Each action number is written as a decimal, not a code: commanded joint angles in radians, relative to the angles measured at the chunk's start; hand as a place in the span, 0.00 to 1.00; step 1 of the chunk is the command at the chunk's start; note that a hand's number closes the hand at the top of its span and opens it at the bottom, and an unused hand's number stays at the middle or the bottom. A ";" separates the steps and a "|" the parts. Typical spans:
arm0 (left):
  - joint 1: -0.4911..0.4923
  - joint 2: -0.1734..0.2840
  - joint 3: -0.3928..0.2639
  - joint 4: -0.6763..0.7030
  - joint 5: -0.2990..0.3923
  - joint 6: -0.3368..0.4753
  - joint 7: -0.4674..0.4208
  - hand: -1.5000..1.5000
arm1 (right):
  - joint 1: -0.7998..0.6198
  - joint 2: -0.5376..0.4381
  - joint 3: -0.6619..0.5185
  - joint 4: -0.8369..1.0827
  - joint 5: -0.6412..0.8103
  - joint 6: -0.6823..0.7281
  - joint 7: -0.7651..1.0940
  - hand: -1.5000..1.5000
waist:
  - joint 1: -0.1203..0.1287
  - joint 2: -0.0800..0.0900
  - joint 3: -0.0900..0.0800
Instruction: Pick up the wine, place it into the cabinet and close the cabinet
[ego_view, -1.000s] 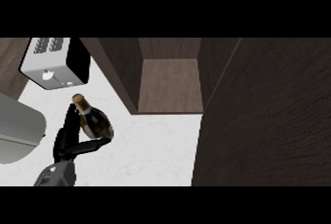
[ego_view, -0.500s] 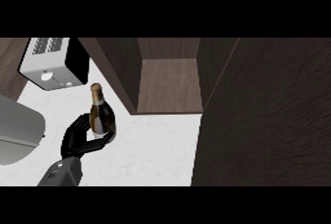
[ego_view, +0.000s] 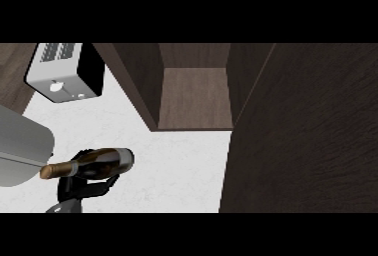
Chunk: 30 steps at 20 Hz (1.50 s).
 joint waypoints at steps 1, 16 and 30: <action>0.050 0.016 0.001 -0.016 0.025 -0.064 -0.015 1.00 | 0.068 0.009 0.009 -0.132 -0.030 -0.005 0.050 0.00 | 0.003 0.003 -0.004; 0.310 -0.134 -0.158 -0.675 0.089 -0.053 0.263 1.00 | 0.074 -0.009 -0.044 -0.083 -0.090 0.035 0.011 0.00 | 0.014 -0.001 -0.002; 0.455 -0.189 -0.403 -1.204 0.079 0.213 0.571 1.00 | 0.115 0.046 0.030 -0.094 0.005 0.024 -0.042 0.00 | 0.006 0.002 -0.004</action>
